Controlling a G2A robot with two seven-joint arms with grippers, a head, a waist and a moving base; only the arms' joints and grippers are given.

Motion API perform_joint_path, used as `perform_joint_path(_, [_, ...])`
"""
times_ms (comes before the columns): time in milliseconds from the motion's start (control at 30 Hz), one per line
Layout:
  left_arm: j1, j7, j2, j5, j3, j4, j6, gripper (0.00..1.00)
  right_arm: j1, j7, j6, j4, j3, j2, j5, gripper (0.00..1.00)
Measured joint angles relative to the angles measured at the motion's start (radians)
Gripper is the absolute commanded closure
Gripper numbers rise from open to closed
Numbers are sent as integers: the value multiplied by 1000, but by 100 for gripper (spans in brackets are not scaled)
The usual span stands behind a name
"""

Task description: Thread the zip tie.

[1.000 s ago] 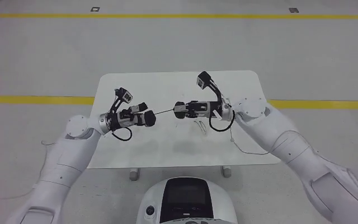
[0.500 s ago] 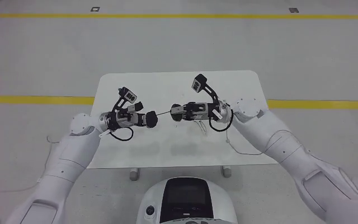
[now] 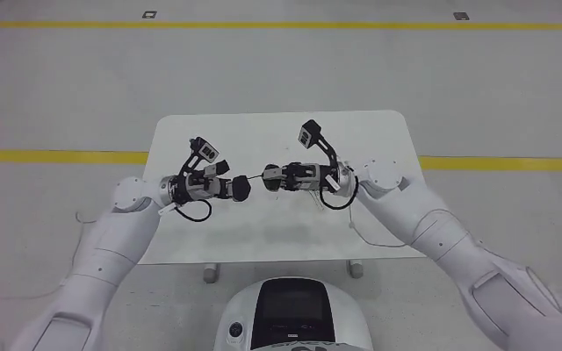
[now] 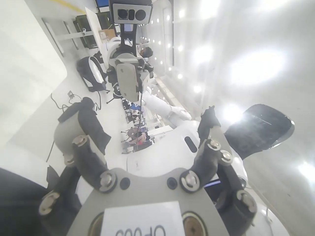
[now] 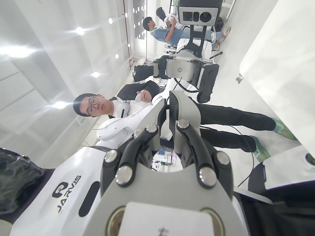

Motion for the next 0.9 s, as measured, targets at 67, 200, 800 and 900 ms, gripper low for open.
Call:
perform_joint_path(67, [0,9,-4,-9,6,-1,-8,0,-2,-11,6,4,-7,-10,-1,100])
perform_joint_path(200, [0,10,-4,-12,7,-2,-10,0,-1,-17,6,8,-8,-15,-6,100])
perform_joint_path(800, [19,86,-4,38,7,-43,8,0,-44,-120,56,-50,23,-24,-97,100])
perform_joint_path(900, [19,86,-4,38,7,-43,8,0,-44,-120,56,-50,22,-24,-96,100])
